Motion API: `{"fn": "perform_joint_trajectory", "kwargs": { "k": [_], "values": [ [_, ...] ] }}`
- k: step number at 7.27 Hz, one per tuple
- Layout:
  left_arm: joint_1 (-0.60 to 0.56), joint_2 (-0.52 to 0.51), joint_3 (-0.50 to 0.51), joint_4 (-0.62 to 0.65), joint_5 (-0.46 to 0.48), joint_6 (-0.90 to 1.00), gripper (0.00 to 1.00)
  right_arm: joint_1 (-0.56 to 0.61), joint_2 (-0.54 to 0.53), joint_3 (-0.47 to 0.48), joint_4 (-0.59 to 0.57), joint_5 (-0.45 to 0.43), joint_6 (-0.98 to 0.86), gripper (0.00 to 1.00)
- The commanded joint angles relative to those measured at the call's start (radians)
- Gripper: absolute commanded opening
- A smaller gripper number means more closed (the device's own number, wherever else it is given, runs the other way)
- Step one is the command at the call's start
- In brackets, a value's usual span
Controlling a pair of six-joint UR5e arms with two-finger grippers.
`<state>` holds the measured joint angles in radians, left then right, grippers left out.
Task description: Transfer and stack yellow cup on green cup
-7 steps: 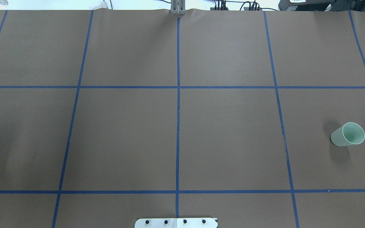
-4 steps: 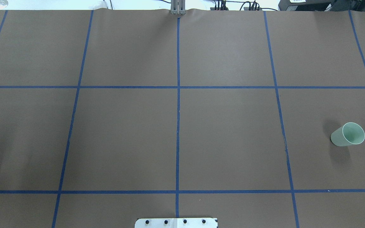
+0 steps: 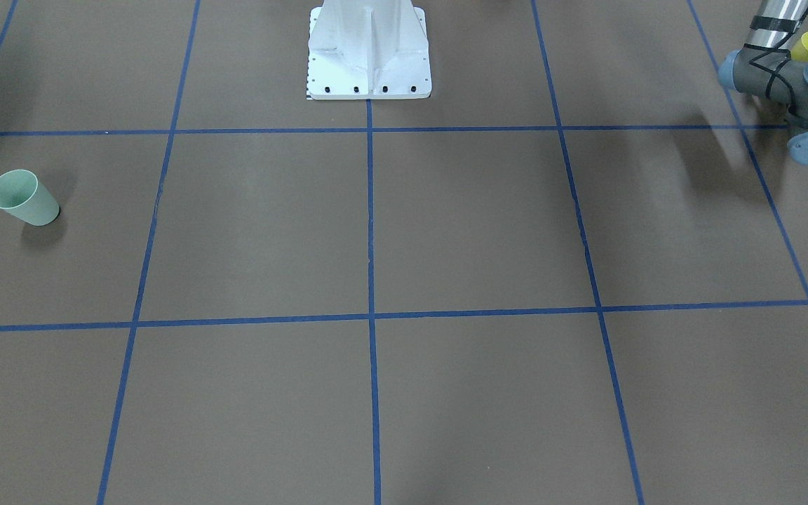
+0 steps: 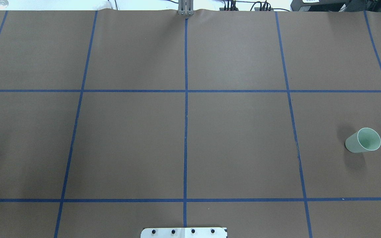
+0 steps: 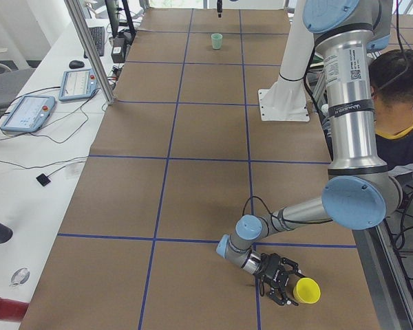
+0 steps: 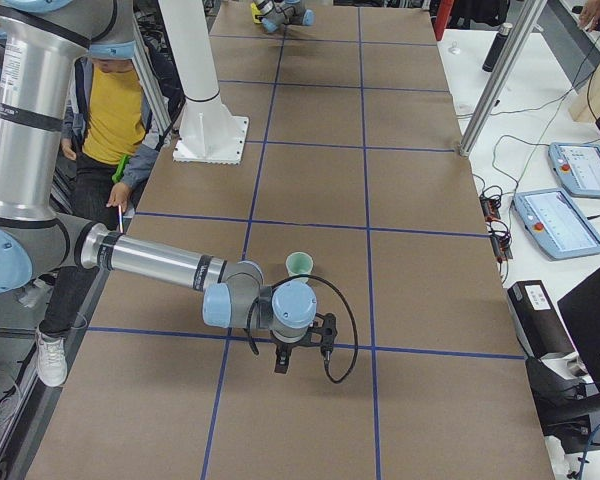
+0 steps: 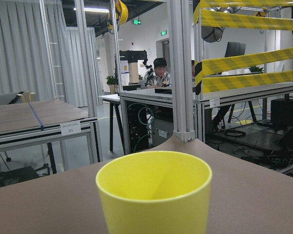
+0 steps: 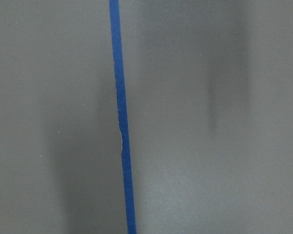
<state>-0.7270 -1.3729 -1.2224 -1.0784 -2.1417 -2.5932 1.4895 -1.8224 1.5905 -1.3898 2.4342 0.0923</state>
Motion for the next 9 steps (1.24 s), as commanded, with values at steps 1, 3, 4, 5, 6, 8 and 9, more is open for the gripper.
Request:
{"fn": "perform_joint_trajectory", "kwargs": {
  "k": [1, 3, 4, 5, 6, 8, 9],
  "values": [
    [0.001, 0.003, 0.009, -0.002, -0.001, -0.001, 1.0, 0.0, 0.0, 0.0, 0.0, 0.0, 0.0, 1.0],
    [0.001, 0.006, 0.02, -0.003, -0.003, -0.001, 1.0, 0.0, 0.003, 0.0, 0.0, 0.0, 0.0, 1.0],
    [0.001, 0.008, 0.024, -0.005, -0.003, 0.001, 1.0, 0.0, 0.005, 0.0, 0.0, 0.0, 0.0, 1.0],
    [0.001, 0.008, 0.023, -0.008, -0.004, 0.004, 1.0, 0.0, 0.005, 0.0, 0.0, 0.0, 0.001, 1.0],
    [0.001, 0.008, 0.024, -0.008, -0.007, 0.004, 0.99, 0.0, 0.005, 0.002, 0.0, 0.0, 0.001, 1.0],
    [0.003, 0.017, 0.026, -0.012, -0.006, 0.005, 0.41, 0.0, 0.014, 0.003, 0.0, 0.0, 0.004, 1.0],
    [0.004, 0.017, 0.026, -0.021, -0.006, 0.01, 0.33, 0.0, 0.018, 0.002, 0.0, 0.0, 0.006, 1.0]
  ]
}}
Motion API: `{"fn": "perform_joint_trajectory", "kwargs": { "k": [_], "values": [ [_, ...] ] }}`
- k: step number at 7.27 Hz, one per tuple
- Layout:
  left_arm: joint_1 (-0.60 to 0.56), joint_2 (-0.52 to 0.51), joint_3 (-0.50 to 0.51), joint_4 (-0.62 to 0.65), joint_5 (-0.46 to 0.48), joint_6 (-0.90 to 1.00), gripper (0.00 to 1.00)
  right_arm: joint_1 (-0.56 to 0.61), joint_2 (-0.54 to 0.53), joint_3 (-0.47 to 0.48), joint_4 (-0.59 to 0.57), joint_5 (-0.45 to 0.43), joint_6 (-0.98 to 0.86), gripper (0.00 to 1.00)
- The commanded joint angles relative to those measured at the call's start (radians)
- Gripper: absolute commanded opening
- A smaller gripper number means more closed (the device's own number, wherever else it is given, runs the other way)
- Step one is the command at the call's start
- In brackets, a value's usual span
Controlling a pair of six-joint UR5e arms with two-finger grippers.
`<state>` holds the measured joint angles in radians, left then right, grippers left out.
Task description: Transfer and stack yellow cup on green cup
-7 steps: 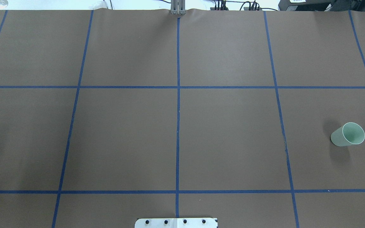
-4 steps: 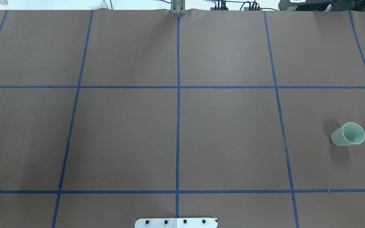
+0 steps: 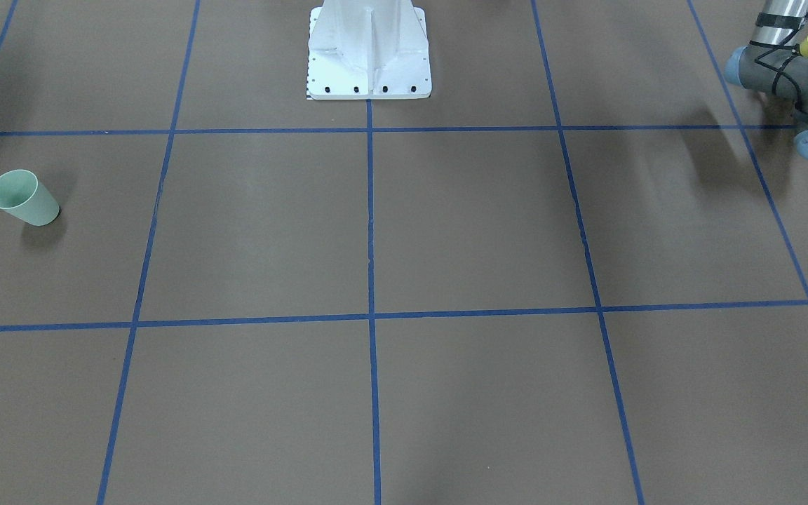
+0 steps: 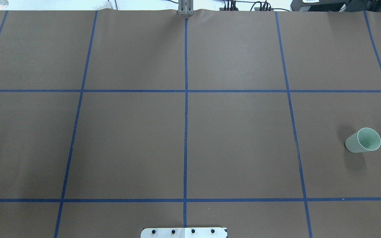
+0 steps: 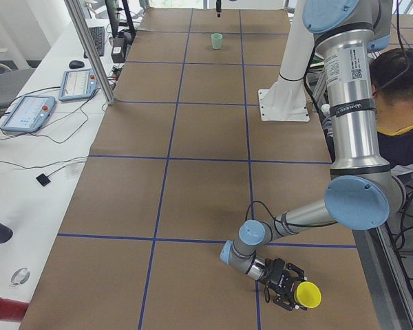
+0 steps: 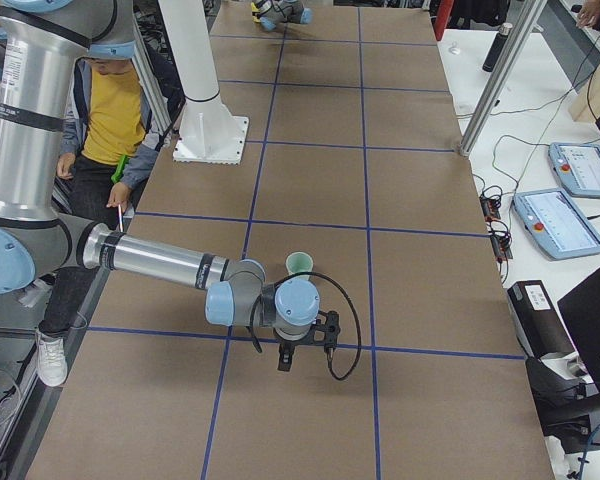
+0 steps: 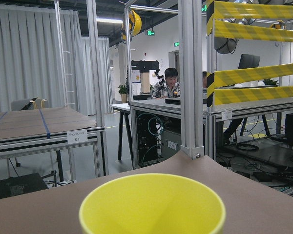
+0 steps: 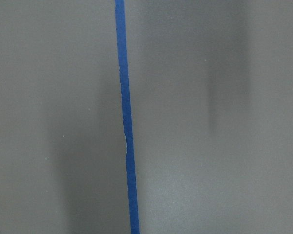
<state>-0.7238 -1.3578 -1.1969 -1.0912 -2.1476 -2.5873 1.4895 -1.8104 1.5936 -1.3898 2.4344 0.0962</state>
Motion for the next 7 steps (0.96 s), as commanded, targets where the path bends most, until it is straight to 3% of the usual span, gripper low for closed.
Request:
{"fn": "perform_joint_trajectory", "kwargs": {
  "k": [1, 3, 4, 5, 7],
  "values": [
    [0.003, 0.005, 0.0, -0.007, 0.003, 0.018, 0.33, 0.0, 0.011, -0.003, 0.0, 0.0, 0.003, 1.0],
    [0.006, 0.04, -0.003, -0.001, 0.032, 0.111, 0.33, 0.0, 0.013, -0.001, 0.0, 0.0, 0.003, 1.0],
    [0.004, 0.063, -0.013, -0.004, 0.099, 0.145, 0.33, 0.0, 0.014, -0.001, 0.0, 0.0, 0.005, 1.0],
    [0.004, 0.112, -0.06, -0.006, 0.159, 0.197, 0.32, 0.0, 0.016, 0.002, 0.0, 0.002, 0.005, 1.0],
    [0.003, 0.271, -0.267, -0.006, 0.295, 0.266, 0.31, 0.0, 0.016, 0.005, 0.0, 0.002, 0.007, 1.0]
  ]
}}
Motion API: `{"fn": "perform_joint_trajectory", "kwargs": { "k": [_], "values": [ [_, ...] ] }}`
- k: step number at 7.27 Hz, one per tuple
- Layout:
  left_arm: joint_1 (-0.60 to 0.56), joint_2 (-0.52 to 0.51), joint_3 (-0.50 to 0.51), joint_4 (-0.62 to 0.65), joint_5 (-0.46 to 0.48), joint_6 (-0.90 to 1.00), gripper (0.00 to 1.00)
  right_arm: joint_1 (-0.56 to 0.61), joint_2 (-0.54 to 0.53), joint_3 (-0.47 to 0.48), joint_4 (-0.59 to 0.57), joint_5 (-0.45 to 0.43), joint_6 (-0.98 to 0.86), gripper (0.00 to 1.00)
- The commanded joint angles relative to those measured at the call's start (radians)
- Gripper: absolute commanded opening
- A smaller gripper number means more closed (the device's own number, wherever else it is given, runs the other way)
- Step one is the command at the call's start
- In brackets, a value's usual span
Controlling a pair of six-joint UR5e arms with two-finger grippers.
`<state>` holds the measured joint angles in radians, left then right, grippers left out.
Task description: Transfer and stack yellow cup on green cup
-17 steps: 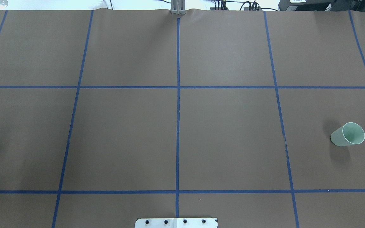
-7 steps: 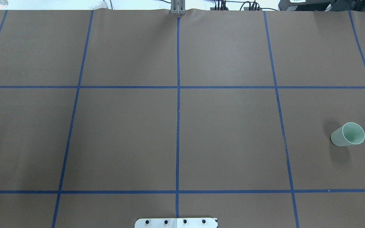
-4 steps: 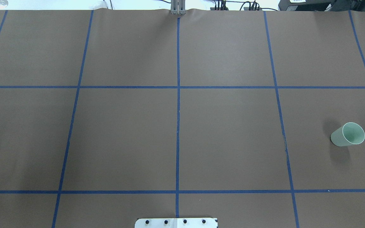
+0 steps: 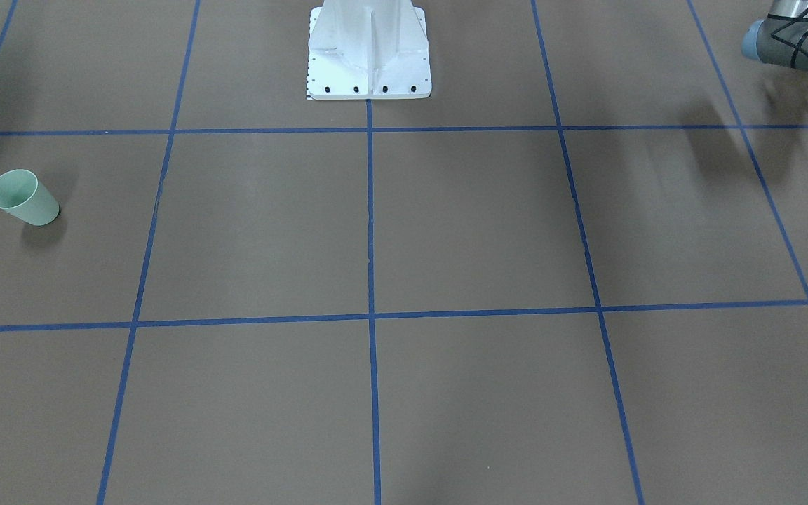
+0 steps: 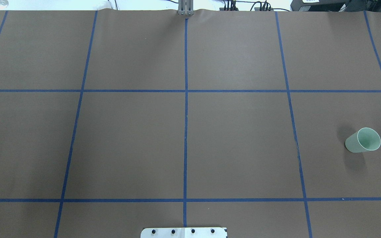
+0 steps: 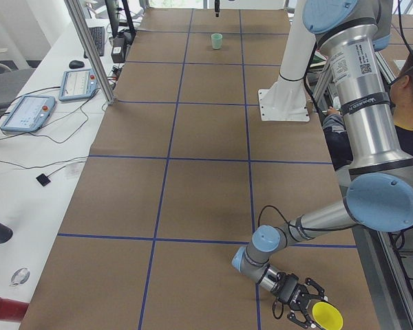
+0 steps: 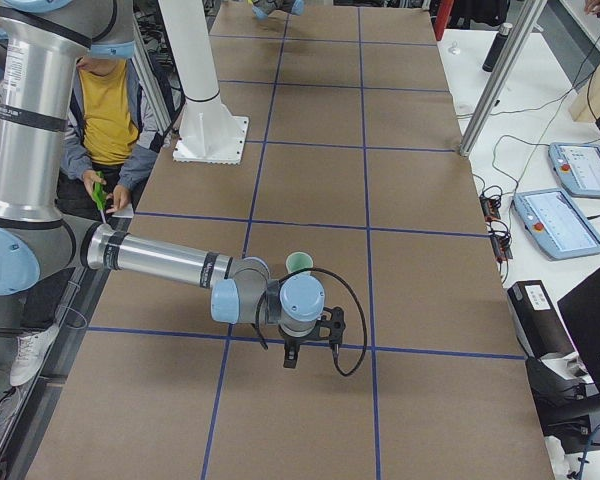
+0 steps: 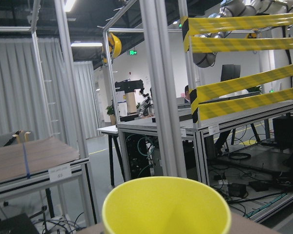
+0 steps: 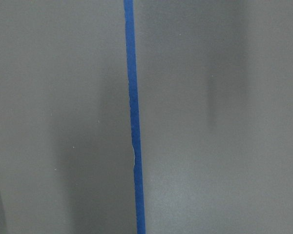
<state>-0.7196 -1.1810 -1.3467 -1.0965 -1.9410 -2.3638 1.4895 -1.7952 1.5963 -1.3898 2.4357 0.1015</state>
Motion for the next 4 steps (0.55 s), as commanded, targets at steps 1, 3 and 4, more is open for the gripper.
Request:
{"fn": "perform_joint_trajectory", "kwargs": {
  "k": [1, 3, 4],
  "values": [
    [-0.004, 0.148, -0.2, -0.003, 0.172, 0.064, 0.28, 0.0, 0.0, 0.002, 0.0, 0.0, 0.001, 1.0],
    [-0.036, 0.188, -0.302, -0.089, 0.395, 0.122, 0.28, 0.0, 0.007, -0.001, 0.0, 0.0, 0.001, 1.0],
    [-0.087, 0.187, -0.301, -0.17, 0.515, 0.189, 0.27, 0.0, 0.013, -0.002, 0.0, 0.0, 0.001, 1.0]
  ]
}}
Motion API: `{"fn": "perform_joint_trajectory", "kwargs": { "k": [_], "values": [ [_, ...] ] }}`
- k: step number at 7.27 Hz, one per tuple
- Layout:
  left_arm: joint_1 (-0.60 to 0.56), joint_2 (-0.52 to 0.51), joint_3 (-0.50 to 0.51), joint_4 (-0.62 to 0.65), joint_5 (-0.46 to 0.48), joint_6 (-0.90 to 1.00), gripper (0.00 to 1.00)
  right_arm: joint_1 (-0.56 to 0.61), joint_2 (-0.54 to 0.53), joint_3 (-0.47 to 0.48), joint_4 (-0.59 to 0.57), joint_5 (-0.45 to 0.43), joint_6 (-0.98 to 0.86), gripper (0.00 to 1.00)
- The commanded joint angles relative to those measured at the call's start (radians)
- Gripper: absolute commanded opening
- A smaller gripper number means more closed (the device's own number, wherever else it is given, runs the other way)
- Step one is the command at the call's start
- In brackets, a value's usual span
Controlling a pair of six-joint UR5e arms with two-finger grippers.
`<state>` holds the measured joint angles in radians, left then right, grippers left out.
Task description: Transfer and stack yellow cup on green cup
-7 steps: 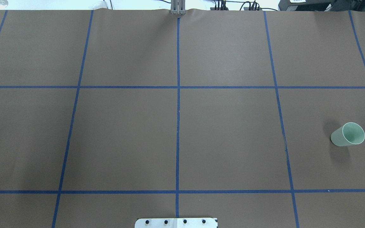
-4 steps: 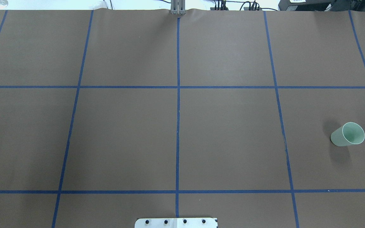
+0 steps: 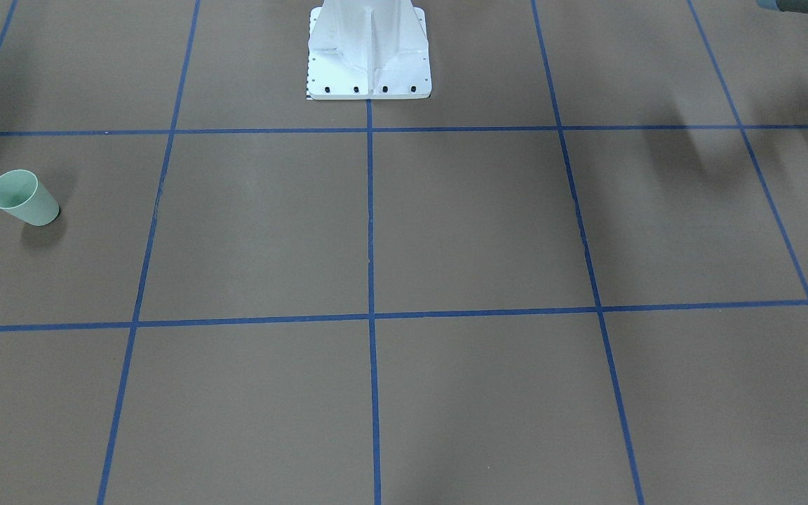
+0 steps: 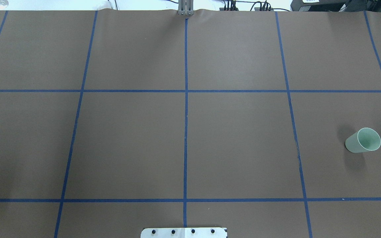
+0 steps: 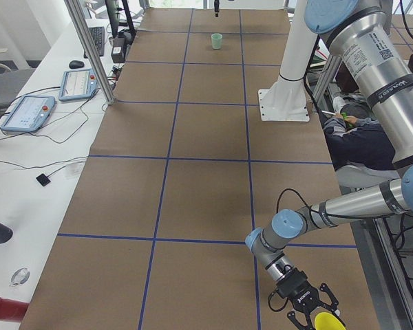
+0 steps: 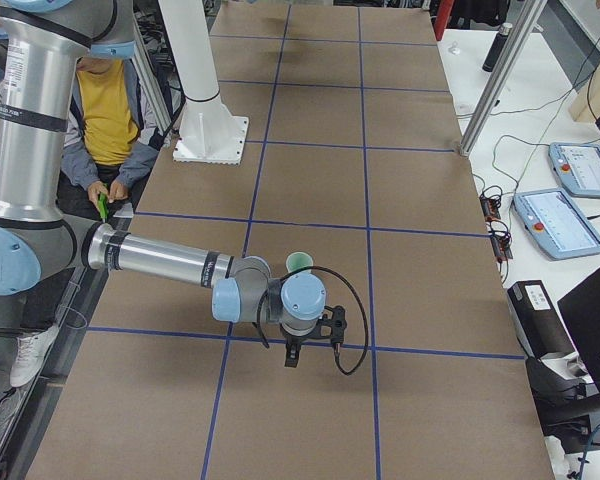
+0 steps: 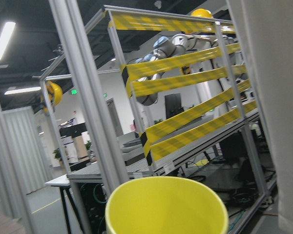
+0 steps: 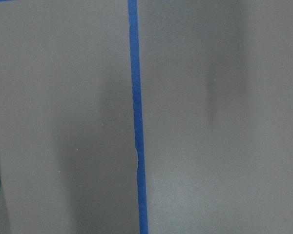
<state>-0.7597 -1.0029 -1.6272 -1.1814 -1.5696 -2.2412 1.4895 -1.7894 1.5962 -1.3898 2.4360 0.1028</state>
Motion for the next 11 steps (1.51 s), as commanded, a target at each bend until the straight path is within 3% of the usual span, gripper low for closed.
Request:
{"fn": "perform_joint_trajectory", "kwargs": {
  "k": [1, 3, 4, 6, 7, 9, 10, 11],
  "values": [
    [-0.14, 0.009, -0.016, -0.2, 0.284, 0.178, 0.27, 0.0, 0.007, -0.002, 0.0, 0.0, 0.0, 1.0],
    [-0.332, -0.011, -0.02, -0.455, 0.489, 0.482, 0.26, 0.0, 0.007, -0.005, 0.0, 0.0, 0.002, 1.0],
    [-0.39, -0.031, -0.014, -0.654, 0.505, 0.649, 0.25, 0.0, 0.007, -0.004, 0.0, 0.0, 0.002, 1.0],
    [-0.42, -0.071, -0.011, -1.006, 0.499, 0.902, 0.25, 0.0, 0.007, -0.005, 0.0, 0.0, 0.002, 1.0],
    [-0.418, -0.129, -0.011, -1.082, 0.493, 0.951, 0.24, 0.0, 0.007, -0.002, 0.0, 0.0, 0.0, 1.0],
    [-0.418, -0.244, -0.022, -1.136, 0.446, 1.023, 0.11, 0.0, 0.007, -0.002, 0.0, 0.002, 0.003, 1.0],
    [-0.417, -0.275, -0.017, -1.218, 0.377, 1.035, 0.09, 0.0, 0.007, -0.004, 0.0, 0.0, 0.003, 1.0],
    [-0.417, -0.31, -0.031, -1.327, 0.369, 1.174, 0.08, 0.0, 0.007, 0.004, 0.0, 0.002, 0.002, 1.0]
  ]
}}
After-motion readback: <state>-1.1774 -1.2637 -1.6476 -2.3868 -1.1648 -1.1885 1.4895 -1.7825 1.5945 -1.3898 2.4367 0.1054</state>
